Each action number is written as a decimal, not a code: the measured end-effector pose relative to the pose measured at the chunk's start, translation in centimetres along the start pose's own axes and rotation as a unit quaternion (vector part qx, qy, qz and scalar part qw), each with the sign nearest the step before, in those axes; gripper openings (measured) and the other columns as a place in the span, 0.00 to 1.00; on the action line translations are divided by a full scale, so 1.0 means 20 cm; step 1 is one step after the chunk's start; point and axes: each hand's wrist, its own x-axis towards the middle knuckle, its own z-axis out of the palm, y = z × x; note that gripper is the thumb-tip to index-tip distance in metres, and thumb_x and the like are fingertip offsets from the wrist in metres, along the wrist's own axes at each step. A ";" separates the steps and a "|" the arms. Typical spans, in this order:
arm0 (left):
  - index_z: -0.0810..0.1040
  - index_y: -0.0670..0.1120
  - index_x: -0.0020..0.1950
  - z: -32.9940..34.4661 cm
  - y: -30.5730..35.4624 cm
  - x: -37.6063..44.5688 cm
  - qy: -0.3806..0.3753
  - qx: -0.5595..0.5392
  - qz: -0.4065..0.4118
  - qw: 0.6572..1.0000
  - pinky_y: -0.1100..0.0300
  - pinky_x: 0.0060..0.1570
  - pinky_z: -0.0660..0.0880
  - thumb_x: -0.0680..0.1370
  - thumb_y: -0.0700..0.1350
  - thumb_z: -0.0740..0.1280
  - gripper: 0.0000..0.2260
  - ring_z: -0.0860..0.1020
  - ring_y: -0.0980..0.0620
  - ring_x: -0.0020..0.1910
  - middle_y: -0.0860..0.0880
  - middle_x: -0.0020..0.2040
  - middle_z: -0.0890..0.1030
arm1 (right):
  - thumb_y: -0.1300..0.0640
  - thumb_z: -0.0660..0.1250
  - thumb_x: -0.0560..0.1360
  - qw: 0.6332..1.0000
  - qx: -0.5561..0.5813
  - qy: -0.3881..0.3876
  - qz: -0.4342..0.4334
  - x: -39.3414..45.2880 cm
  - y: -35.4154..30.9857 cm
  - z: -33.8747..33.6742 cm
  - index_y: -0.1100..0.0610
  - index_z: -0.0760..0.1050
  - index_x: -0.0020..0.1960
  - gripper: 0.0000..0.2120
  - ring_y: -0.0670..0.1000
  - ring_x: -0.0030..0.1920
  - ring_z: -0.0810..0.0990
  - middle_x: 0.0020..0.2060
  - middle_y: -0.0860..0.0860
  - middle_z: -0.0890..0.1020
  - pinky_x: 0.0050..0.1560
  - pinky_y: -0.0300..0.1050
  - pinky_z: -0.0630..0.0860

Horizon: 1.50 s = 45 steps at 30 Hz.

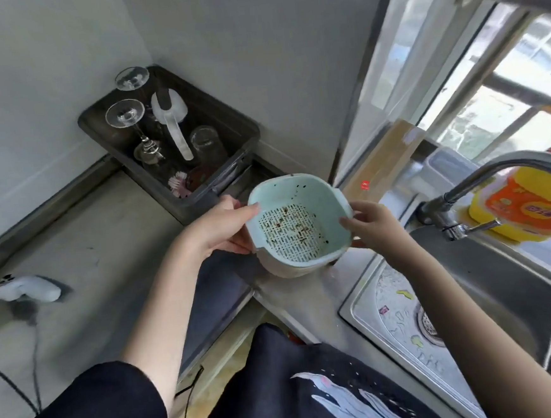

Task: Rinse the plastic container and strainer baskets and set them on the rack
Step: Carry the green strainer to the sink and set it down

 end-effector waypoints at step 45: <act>0.65 0.42 0.44 1.56 -0.21 0.28 -0.134 0.200 0.082 0.967 0.59 0.28 0.79 0.80 0.44 0.63 0.09 0.78 0.50 0.27 0.42 0.39 0.77 | 0.59 0.65 0.74 0.923 -0.012 0.241 0.298 -0.62 1.28 -0.67 0.60 0.68 0.47 0.07 0.52 0.38 0.74 0.41 0.55 0.76 0.34 0.47 0.73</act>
